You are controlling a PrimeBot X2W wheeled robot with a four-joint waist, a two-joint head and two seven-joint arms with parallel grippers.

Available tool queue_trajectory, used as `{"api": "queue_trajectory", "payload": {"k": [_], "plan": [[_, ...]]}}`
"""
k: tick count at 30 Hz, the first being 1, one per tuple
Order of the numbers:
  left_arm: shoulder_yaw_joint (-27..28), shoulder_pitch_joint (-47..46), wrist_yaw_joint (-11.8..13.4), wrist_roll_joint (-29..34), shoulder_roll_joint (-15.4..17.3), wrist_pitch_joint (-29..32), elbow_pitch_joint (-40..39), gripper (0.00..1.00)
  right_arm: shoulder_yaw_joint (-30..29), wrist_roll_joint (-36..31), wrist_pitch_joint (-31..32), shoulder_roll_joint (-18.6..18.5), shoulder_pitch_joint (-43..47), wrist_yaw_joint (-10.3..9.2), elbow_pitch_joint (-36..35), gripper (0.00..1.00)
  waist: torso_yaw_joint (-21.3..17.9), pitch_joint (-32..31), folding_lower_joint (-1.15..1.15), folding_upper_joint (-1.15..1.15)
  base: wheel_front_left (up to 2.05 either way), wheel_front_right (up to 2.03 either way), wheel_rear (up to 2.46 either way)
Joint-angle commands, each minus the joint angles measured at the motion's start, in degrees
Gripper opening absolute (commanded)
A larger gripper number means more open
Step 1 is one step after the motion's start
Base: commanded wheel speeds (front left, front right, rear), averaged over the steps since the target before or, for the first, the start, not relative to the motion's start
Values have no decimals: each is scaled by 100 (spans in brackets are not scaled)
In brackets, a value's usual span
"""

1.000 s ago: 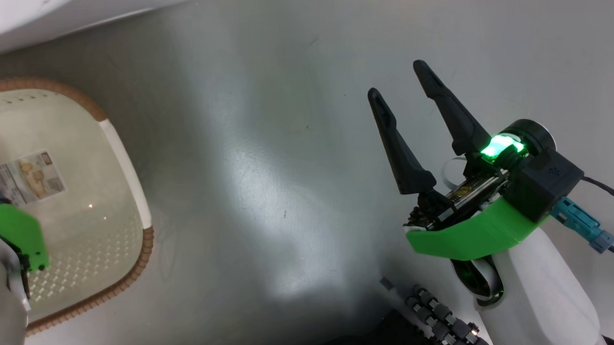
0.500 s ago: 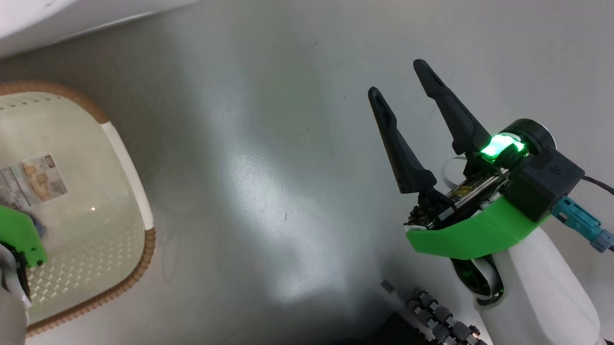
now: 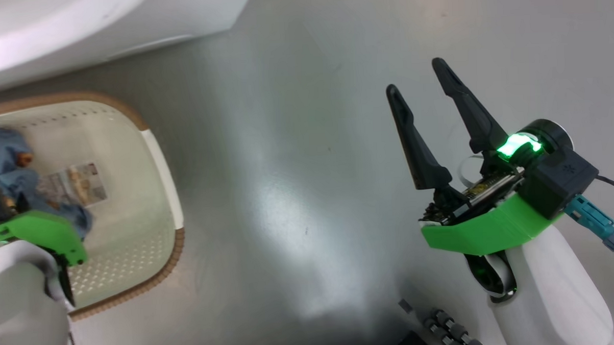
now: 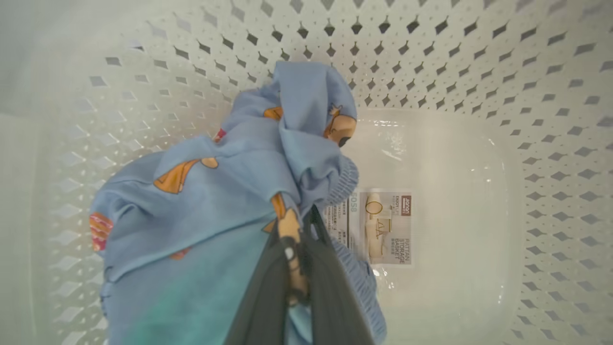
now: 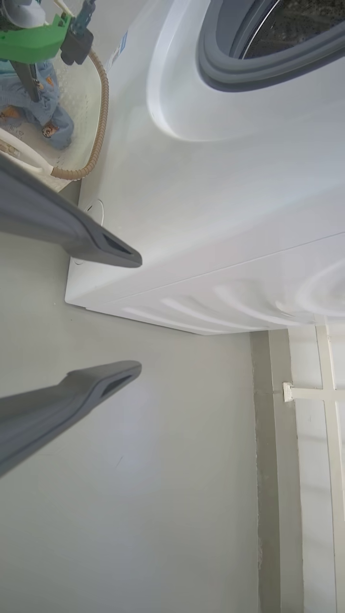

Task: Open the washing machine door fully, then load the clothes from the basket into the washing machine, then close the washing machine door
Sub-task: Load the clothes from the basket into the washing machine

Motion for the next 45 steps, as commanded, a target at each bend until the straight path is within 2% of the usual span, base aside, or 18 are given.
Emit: {"api": "queue_trajectory", "payload": {"k": [1, 10, 19, 28, 38, 45], "plan": [[142, 300, -10, -31, 153, -88, -129, 0, 52, -49, -26, -34, 336, 9, -113, 100, 237, -261, 0, 0, 0, 0, 0], [437, 940, 119, 92, -83, -117, -1484, 0, -111, -147, -26, -211, 625, 9, -63, 100, 646, -858, 0, 0, 0, 0, 0], [827, 2018, 268, 561, -465, -118, -3124, 0, -247, -236, -26, -326, 1051, 9, 26, 100, 994, -1671, 0, 0, 0, 0, 0], [996, 2897, 172, 1045, -644, -119, -4260, 0, -305, -301, -26, -357, 1523, 9, 177, 100, 1123, -2529, 0, 0, 0, 0, 0], [923, 3714, -55, 1260, -572, -119, -5141, 0, -318, -344, -26, -317, 1991, 9, 305, 100, 1168, -3376, 0, 0, 0, 0, 0], [753, 4221, -74, 1305, -550, -7, -5627, 0, -311, -376, -26, -248, 2275, 9, 362, 100, 1184, -3836, 0, 0, 0, 0, 0]]}}
